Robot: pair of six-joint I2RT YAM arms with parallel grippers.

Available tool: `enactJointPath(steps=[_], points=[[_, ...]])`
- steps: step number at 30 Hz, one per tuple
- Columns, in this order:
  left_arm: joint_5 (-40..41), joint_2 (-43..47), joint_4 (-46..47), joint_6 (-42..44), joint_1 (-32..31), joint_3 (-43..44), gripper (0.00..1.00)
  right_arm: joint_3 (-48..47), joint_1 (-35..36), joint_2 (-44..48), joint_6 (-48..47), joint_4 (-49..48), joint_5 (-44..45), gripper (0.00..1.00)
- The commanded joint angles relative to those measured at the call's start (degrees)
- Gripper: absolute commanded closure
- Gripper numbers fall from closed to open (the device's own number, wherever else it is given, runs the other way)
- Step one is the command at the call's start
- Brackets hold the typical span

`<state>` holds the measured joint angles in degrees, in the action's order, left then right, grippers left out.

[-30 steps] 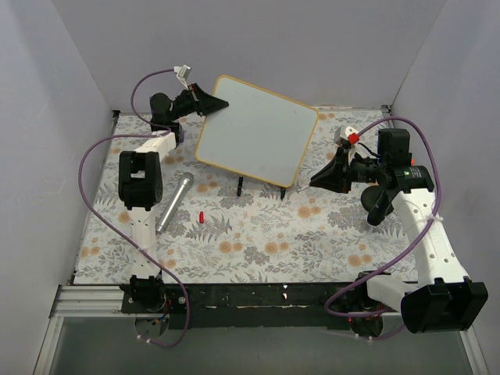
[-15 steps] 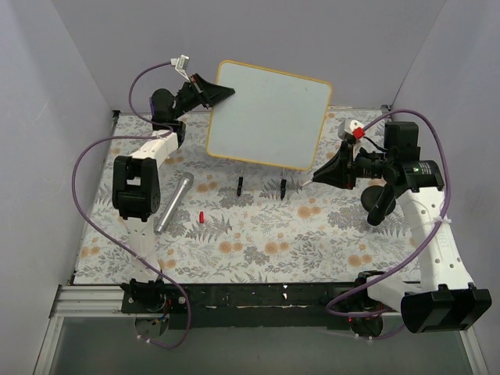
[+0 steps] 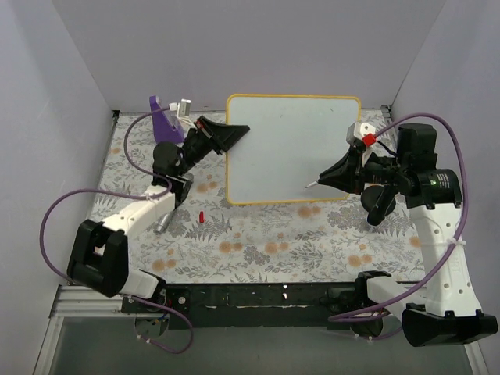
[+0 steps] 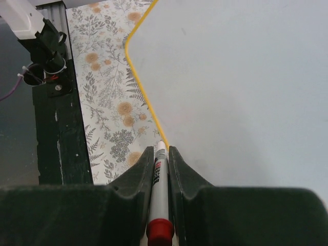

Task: Write a sentence on the whiteboard
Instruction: Pick up the whiteboard from the whiteboard stand, then write on the whiteboard with the whiteboard marker without the cap.

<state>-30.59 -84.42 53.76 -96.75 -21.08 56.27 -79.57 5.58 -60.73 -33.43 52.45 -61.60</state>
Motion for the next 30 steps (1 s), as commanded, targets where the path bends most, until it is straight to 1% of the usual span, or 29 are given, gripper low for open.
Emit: enactJointPath(steps=[1, 2, 3, 4, 5, 9, 12, 13, 16, 19, 22, 23, 26, 30], points=[[16.50, 11.28, 6.35, 0.86, -3.87, -11.40, 1.00, 2.04, -0.49, 3.59, 0.21, 0.20, 0.25, 0.99], [17.83, 12.95, 6.97, 1.30, -4.58, -13.53, 1.00, 2.40, -0.49, 3.95, 0.21, 0.03, 0.52, 0.99], [19.41, 14.36, 7.32, 1.91, -6.58, -15.90, 1.00, 2.92, -0.57, 4.39, 0.29, -0.32, 0.52, 0.99], [22.47, 16.64, 7.24, 2.87, -7.47, -19.06, 1.00, 3.45, -0.57, 5.00, 0.56, -0.59, 0.69, 0.99], [23.20, 17.44, 7.41, 3.23, -8.09, -20.66, 1.00, 4.07, -0.66, 5.27, 0.56, -0.59, 0.70, 0.99], [27.77, 19.21, 9.43, 2.80, -11.08, -26.55, 1.00, 5.21, -2.15, 6.41, 0.38, -0.42, -0.09, 0.99], [29.88, 19.56, 10.58, 2.62, -12.66, -30.33, 1.00, 5.48, -3.82, 6.85, 0.30, -0.24, -2.55, 0.99], [31.63, 19.47, 11.01, 2.53, -13.02, -31.13, 1.00, 5.65, -4.26, 7.11, 0.38, -0.33, -3.51, 0.99], [33.40, 18.60, 13.21, 2.18, -14.33, -34.03, 1.00, 6.70, -5.06, 7.64, 0.65, -0.33, -4.49, 0.99], [35.51, 17.37, 16.02, 1.74, -16.09, -36.66, 1.00, 7.94, -6.73, 7.91, 0.82, -0.76, -4.32, 0.99], [38.14, 15.87, 16.64, 1.91, -18.46, -37.99, 1.00, 8.55, -7.17, 8.08, 0.82, -1.03, -3.70, 0.99], [39.10, 14.65, 19.34, 1.74, -19.60, -39.12, 1.00, 8.90, -7.51, 8.17, 0.82, -0.94, -3.52, 0.99], [41.30, 12.62, 22.08, 1.65, -21.45, -40.97, 1.00, 9.52, -8.04, 8.43, 0.73, -1.03, -3.44, 0.99], [42.01, 12.26, 22.62, 1.39, -22.07, -42.56, 1.00, 10.22, -8.13, 8.52, 0.82, -1.47, -3.61, 0.99]])
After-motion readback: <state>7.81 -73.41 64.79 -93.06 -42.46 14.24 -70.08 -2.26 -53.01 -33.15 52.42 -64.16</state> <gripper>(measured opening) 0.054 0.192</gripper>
